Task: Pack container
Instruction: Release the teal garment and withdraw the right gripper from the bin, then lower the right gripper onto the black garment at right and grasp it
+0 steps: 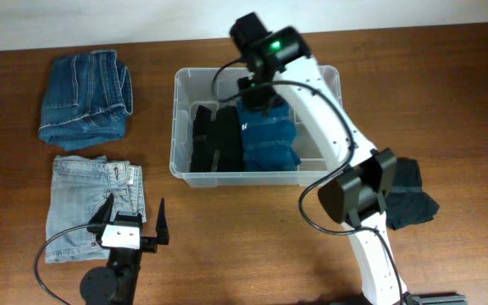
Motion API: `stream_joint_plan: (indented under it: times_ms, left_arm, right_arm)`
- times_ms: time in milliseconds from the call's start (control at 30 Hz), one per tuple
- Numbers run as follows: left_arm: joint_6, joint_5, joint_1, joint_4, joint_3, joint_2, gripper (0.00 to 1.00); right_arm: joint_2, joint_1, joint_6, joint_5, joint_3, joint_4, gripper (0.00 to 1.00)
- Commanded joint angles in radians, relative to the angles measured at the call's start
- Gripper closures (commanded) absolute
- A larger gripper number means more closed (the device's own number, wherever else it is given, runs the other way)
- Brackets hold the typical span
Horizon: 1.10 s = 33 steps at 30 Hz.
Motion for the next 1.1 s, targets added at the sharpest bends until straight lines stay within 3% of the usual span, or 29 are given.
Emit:
stream_joint_plan:
  times_ms: [0, 67, 100, 133, 167, 367, 500, 800, 1067]
  left_arm:
    - [0.016, -0.004, 0.006, -0.002, -0.004, -0.006, 0.01]
    - [0.016, -0.004, 0.006, -0.002, -0.004, -0.006, 0.01]
    - [0.016, -0.004, 0.006, -0.002, -0.004, -0.006, 0.01]
    - [0.016, -0.004, 0.006, -0.002, -0.004, -0.006, 0.01]
    - [0.016, -0.004, 0.006, -0.002, -0.004, -0.006, 0.01]
    - [0.016, -0.004, 0.006, -0.002, -0.004, -0.006, 0.01]
    - [0.016, -0.004, 0.006, -0.002, -0.004, -0.006, 0.01]
    - [0.016, -0.004, 0.006, -0.002, -0.004, -0.006, 0.01]
    - [0.016, -0.004, 0.006, -0.002, -0.004, -0.006, 0.01]
  right_arm:
    - [-0.035, -0.056, 0.007, 0.064, 0.134, -0.103, 0.45]
    - [-0.05, -0.079, 0.008, 0.082, 0.2, -0.174, 0.37]
    - [-0.063, -0.089, -0.016, 0.072, 0.215, -0.174, 0.1]
    - [-0.088, -0.098, -0.031, 0.052, 0.215, -0.173, 0.02]
    - [-0.121, -0.107, -0.03, 0.042, 0.215, -0.173, 0.0]
    - [-0.303, -0.142, -0.052, 0.035, 0.194, -0.173, 0.01]
    - [-0.455, -0.174, -0.053, 0.04, 0.087, -0.173, 0.01]
    - [-0.837, -0.439, 0.011, 0.13, -0.425, -0.173, 0.01]
    - [-0.926, -0.641, -0.043, 0.134, -0.789, -0.163, 0.01]
